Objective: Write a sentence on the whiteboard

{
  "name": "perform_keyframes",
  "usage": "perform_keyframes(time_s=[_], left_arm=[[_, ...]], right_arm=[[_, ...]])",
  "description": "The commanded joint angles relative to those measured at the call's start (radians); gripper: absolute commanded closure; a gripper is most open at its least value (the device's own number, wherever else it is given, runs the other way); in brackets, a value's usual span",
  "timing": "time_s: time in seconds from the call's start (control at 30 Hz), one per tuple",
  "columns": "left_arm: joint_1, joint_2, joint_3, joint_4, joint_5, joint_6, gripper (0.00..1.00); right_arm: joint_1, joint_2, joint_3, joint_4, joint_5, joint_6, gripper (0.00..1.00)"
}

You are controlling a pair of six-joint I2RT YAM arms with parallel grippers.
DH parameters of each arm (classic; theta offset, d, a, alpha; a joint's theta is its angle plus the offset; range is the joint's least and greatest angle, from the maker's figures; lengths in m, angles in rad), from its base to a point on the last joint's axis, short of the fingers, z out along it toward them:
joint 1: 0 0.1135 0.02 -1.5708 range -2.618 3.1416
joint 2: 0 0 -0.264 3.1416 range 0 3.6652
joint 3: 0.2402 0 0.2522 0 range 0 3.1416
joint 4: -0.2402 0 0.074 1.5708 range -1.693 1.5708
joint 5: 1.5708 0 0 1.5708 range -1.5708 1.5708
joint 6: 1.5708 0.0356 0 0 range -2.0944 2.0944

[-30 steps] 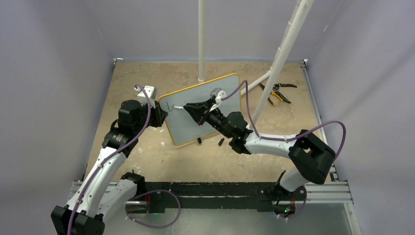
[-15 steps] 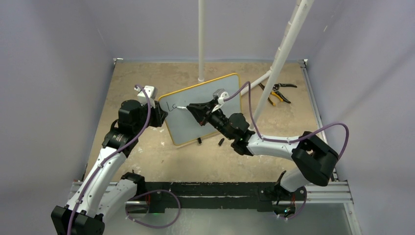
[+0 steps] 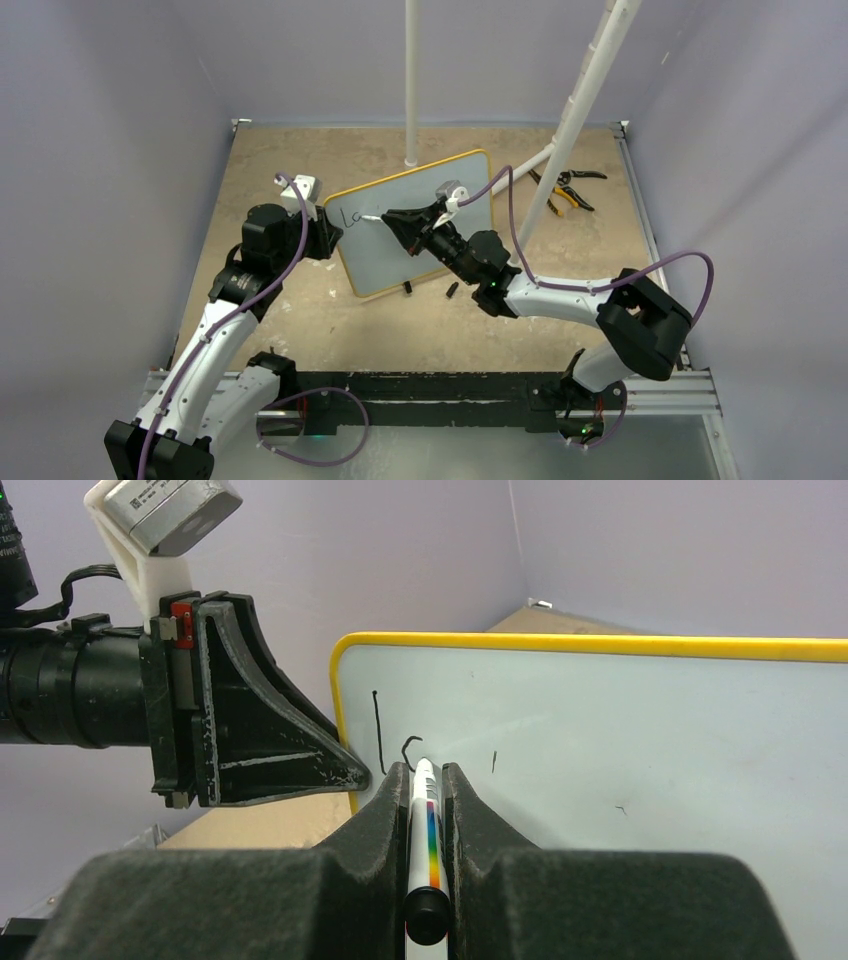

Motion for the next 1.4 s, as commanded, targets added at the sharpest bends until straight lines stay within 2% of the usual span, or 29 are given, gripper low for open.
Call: perform_keyframes(time_s=[0.0,0.37,0.63,0.87,1.37], left_arm=[[0.006,-0.003,-0.001,0.042,0.018,0.006,0.89],[0.006,-0.003,-0.002,0.043,0.017,0.006,0.89],[0.006,-0.003,-0.001,0.042,0.018,0.005,0.89],[0.006,-0.003,-0.001,0.042,0.018,0.005,0.89],[0.006,-0.003,-0.002,0.042,0.018,0.007,0.90]], right_arm=[[-0.002,-0.010,0.039,0.060,0.015,-0.024,1.00],[-0.002,0.009,0.061,0.055,-0.014,-0.026,1.00],[-0.002,-0.050,0.016,0.077,-0.051,-0.020,1.00],[-0.002,-0.059,0.010,0.081,0.020,-0.027,1.00],[-0.002,-0.002,0.038,0.063,0.043,-0.035,1.00]])
